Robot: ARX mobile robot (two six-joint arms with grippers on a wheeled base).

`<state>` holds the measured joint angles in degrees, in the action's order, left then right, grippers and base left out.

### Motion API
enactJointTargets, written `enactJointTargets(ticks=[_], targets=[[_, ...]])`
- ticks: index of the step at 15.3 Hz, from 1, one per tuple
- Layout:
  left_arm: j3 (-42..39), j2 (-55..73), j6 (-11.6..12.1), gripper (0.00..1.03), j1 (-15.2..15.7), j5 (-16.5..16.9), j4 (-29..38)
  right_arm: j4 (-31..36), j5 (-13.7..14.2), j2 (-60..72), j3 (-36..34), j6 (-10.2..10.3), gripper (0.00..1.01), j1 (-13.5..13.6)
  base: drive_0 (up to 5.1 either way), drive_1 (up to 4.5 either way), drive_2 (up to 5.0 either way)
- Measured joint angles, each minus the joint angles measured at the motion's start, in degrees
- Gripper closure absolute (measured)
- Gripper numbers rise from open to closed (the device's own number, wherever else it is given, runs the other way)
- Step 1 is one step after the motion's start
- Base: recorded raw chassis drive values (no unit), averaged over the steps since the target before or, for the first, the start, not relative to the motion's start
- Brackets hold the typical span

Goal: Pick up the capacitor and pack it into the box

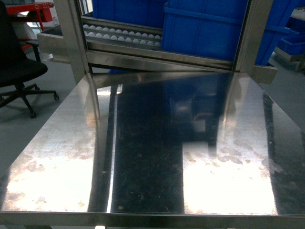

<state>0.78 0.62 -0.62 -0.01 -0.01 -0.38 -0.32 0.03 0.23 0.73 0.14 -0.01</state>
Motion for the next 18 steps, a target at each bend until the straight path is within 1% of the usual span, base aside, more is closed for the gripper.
enactJointTargets(ticks=[18], targets=[[0.00, 0.00, 0.00, 0.59, 0.00, 0.00, 0.11, 0.09, -0.02, 0.00, 0.00, 0.02, 0.03, 0.00, 0.0, 0.00, 0.0]])
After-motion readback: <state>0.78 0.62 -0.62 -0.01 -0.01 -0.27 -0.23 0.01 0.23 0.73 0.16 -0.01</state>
